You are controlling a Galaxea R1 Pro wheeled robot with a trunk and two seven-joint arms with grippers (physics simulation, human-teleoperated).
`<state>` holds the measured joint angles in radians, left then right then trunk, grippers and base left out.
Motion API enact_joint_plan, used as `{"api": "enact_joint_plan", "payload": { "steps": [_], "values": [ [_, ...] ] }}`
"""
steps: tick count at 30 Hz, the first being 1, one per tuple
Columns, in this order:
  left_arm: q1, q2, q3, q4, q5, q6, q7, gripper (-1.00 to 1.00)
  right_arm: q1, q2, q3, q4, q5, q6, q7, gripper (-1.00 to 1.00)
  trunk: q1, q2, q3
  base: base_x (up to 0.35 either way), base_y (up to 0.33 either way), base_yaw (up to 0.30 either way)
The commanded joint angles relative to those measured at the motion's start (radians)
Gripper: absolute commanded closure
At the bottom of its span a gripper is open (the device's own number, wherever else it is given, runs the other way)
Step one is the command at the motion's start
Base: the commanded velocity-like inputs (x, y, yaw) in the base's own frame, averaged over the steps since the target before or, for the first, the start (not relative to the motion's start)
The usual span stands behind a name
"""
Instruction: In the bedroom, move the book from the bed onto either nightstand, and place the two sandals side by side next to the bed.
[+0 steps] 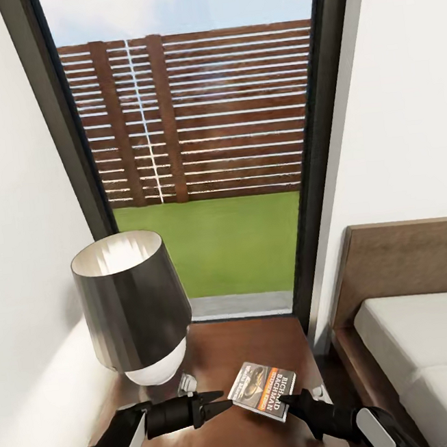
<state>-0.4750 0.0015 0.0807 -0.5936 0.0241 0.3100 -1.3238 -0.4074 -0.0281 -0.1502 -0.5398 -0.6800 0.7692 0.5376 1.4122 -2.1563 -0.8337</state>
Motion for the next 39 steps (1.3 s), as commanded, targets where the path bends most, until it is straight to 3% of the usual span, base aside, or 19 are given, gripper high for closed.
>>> {"api": "enact_joint_plan", "payload": {
  "steps": [1,12,20,27,39],
  "values": [
    [-0.001,0.0,0.001,0.0,0.003,0.011,-0.003,-1.0,-0.001,0.0,-0.004,0.0,-0.002,0.007,0.002,1.0,0.004,-0.008,-0.004,0.0,0.0,0.0],
    [-0.001,0.0,0.001,0.0,0.002,0.01,-0.003,-1.0,-0.001,0.0,-0.004,0.0,-0.001,0.007,0.002,1.0,0.046,-0.085,-0.039,0.0,0.0,0.0],
    [-0.001,0.0,0.001,0.0,0.002,0.01,-0.003,-1.0,-0.001,0.001,-0.004,0.0,-0.001,0.007,0.002,1.0,0.046,-0.085,-0.039,0.0,0.0,0.0],
    [-0.001,0.0,0.001,0.0,0.002,0.01,-0.003,-1.0,-0.001,0.001,-0.004,0.0,-0.002,0.007,0.002,1.0,0.073,-0.134,-0.061,0.0,0.0,0.0],
    [-0.001,0.0,0.001,0.001,0.002,0.009,-0.003,-1.0,-0.001,0.0,-0.004,0.0,-0.002,0.007,0.002,1.0,0.073,-0.134,-0.061,0.0,0.0,0.0]
  ]
}}
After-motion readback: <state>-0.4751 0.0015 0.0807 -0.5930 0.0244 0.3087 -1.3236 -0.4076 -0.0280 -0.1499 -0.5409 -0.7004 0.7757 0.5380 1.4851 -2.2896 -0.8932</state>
